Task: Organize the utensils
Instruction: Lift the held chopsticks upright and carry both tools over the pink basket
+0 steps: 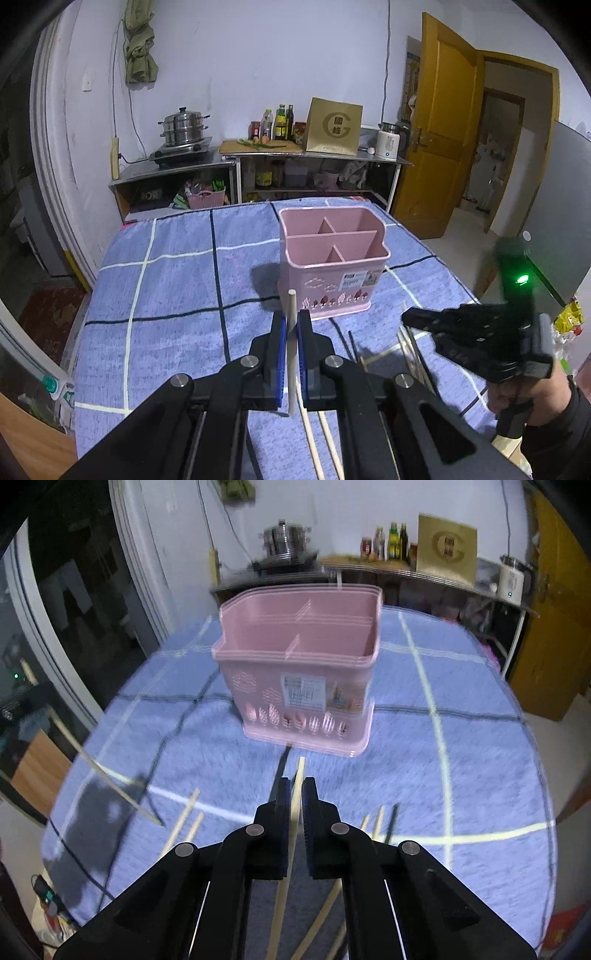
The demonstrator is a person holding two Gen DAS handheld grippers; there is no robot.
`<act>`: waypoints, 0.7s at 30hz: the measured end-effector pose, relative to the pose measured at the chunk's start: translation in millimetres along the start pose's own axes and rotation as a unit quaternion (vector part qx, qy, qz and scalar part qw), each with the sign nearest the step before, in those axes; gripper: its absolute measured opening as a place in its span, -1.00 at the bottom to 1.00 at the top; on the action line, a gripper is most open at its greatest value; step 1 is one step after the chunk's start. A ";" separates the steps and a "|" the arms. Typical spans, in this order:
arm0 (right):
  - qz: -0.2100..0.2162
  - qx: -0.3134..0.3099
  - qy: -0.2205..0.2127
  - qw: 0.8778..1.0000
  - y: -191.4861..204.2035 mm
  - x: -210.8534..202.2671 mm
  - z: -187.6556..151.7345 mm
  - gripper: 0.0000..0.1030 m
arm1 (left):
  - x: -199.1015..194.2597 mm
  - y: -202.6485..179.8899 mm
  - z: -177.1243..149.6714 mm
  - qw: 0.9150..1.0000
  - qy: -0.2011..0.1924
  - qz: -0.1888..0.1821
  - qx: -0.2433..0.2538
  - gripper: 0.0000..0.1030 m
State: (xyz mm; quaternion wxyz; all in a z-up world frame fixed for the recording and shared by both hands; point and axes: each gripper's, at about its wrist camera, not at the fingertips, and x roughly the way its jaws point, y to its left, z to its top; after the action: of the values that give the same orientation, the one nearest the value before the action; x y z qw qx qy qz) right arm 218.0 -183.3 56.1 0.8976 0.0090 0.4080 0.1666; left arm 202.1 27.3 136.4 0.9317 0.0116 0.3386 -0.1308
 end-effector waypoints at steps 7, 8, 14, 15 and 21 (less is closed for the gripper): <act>0.013 -0.003 -0.070 0.997 -4.4 -46.3 21.7 -0.90 | -6.1 -12.0 21.9 1.000 -0.016 -0.008 0.005 -0.89; 0.012 -0.006 -0.080 0.997 -4.5 -52.3 24.9 -0.90 | -6.7 -13.6 24.5 1.000 -0.018 -0.009 0.006 -0.89; 0.018 -0.012 -0.112 0.993 -2.6 -63.6 41.5 -0.90 | -9.0 -20.9 47.1 0.999 -0.030 -0.011 0.008 -0.89; 0.018 -0.013 -0.116 0.993 -2.2 -66.1 43.7 -0.90 | -9.2 -22.0 52.1 0.999 -0.031 -0.013 0.007 -0.89; 0.028 -0.013 -0.146 0.989 -3.4 -79.3 66.9 -0.90 | -9.5 -26.0 86.9 0.999 -0.043 -0.021 0.006 -0.89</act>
State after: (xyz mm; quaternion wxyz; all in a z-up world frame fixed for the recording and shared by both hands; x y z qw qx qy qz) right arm 219.7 -202.7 158.0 0.9425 0.0330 0.2705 0.1934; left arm 243.1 -5.1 211.1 0.9422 0.0042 0.2981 -0.1527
